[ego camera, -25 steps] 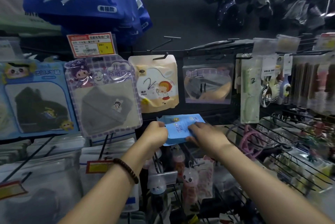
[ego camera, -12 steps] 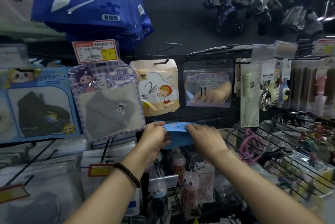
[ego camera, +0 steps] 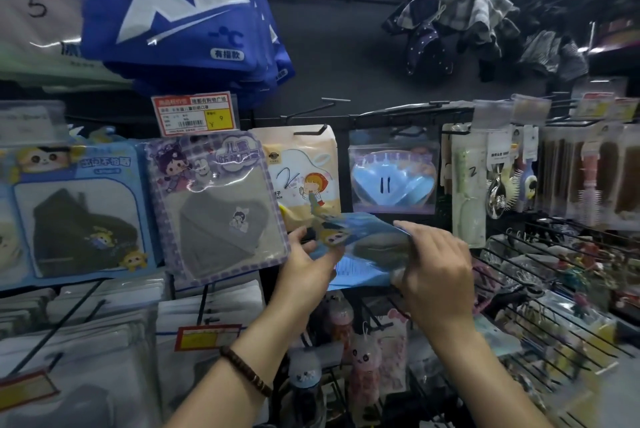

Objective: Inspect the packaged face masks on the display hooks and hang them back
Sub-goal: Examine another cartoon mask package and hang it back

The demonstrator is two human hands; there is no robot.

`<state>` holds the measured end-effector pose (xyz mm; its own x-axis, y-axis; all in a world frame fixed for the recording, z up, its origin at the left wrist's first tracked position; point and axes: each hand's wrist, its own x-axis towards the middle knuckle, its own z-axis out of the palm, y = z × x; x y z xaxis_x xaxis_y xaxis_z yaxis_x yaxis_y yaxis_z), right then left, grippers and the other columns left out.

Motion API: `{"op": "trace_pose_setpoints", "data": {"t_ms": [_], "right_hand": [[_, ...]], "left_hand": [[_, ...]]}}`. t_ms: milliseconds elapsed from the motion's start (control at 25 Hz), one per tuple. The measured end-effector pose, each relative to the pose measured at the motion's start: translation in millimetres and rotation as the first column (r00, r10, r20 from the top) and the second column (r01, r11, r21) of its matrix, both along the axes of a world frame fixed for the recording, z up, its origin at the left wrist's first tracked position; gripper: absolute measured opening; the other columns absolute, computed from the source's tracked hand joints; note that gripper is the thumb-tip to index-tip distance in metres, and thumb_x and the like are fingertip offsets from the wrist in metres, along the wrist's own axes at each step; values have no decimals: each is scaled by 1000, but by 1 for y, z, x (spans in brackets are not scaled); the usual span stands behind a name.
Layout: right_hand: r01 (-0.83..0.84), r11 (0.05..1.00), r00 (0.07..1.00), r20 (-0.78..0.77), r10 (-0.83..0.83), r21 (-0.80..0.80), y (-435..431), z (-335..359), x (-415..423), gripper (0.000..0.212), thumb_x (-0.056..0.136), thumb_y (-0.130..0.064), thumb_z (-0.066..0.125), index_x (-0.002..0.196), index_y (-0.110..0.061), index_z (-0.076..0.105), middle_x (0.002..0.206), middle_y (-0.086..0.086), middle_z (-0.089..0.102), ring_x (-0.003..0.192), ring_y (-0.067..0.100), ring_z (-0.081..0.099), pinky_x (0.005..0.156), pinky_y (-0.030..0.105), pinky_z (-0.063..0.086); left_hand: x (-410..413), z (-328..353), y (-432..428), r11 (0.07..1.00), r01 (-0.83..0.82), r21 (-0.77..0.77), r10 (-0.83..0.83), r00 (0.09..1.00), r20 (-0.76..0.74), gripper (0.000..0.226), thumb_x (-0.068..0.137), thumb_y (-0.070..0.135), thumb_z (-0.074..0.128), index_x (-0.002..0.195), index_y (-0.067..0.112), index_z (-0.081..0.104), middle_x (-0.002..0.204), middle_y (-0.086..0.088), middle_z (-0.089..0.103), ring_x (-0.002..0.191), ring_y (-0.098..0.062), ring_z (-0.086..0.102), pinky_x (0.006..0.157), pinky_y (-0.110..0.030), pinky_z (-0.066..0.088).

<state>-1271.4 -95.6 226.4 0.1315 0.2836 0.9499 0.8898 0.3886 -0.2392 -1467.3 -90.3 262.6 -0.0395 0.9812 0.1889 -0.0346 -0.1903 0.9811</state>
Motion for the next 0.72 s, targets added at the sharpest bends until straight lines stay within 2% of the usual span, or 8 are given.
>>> {"op": "trace_pose_setpoints", "data": {"t_ms": [80, 160, 200, 280, 360, 520, 640, 720], "right_hand": [[-85, 996, 989, -115, 88, 29, -32, 7, -4, 34, 91, -7, 60, 121, -10, 75, 107, 1, 76, 97, 25, 71, 86, 41, 53], [-130, 991, 953, -272, 131, 22, -67, 12, -11, 31, 98, -15, 49, 116, -12, 73, 94, -8, 71, 82, 17, 66, 74, 27, 47], [-151, 988, 923, -358, 139, -7, -83, 13, -14, 26, 102, -18, 48, 112, -16, 72, 87, -14, 69, 73, 13, 63, 67, 25, 45], [-237, 968, 846, -507, 165, -81, -106, 13, -19, 18, 108, -20, 51, 105, -23, 68, 81, -13, 69, 69, 7, 62, 60, 33, 47], [-301, 945, 787, -594, 168, -132, -122, 14, -32, 20, 107, -11, 54, 107, -26, 68, 90, -17, 72, 79, 4, 66, 66, 41, 53], [-422, 890, 717, -664, 212, -172, -141, 12, -83, 33, 105, -6, 52, 112, -32, 70, 100, -16, 77, 95, 8, 70, 88, 50, 59], [-517, 828, 697, -668, 260, -218, -143, 14, -119, 40, 102, 1, 51, 113, -31, 73, 100, -11, 80, 95, 14, 73, 91, 55, 59], [-594, 777, 658, -683, 318, -210, -143, 21, -144, 43, 99, 5, 54, 110, -32, 75, 98, -8, 81, 92, 17, 76, 89, 56, 60]], "left_hand": [[-1, 4, -8, 995, 100, 14, -99, 993, -63, 55, 96, 42, 76, 142, 37, 47, 141, 5, 61, 122, -15, 66, 107, -47, 56], [-2, 8, -22, 974, 220, 57, -212, 969, -124, 39, 101, 43, 70, 137, 40, 56, 138, 10, 67, 124, -10, 65, 109, -44, 53], [-3, 10, -30, 956, 274, 101, -259, 955, -142, 32, 103, 41, 67, 134, 40, 59, 134, 13, 71, 124, -7, 66, 109, -40, 52], [-6, 15, -49, 924, 320, 208, -299, 946, -127, 26, 108, 31, 62, 133, 34, 62, 127, 18, 75, 122, -2, 68, 106, -29, 52], [-13, 16, -67, 906, 299, 299, -283, 954, -97, 26, 109, 24, 59, 132, 33, 63, 127, 18, 75, 124, -3, 67, 108, -30, 50], [-50, 10, -93, 912, 145, 383, -162, 987, 13, 18, 102, 30, 68, 118, 37, 72, 121, 9, 79, 120, -15, 72, 110, -52, 52], [-93, 6, -107, 928, 31, 372, -63, 995, 73, 17, 102, 22, 69, 117, 28, 74, 114, 8, 81, 112, -13, 75, 107, -49, 55], [-123, 4, -114, 928, -33, 370, 1, 996, 86, 18, 101, 26, 72, 118, 31, 74, 115, 9, 81, 112, -12, 74, 104, -45, 55]]}}
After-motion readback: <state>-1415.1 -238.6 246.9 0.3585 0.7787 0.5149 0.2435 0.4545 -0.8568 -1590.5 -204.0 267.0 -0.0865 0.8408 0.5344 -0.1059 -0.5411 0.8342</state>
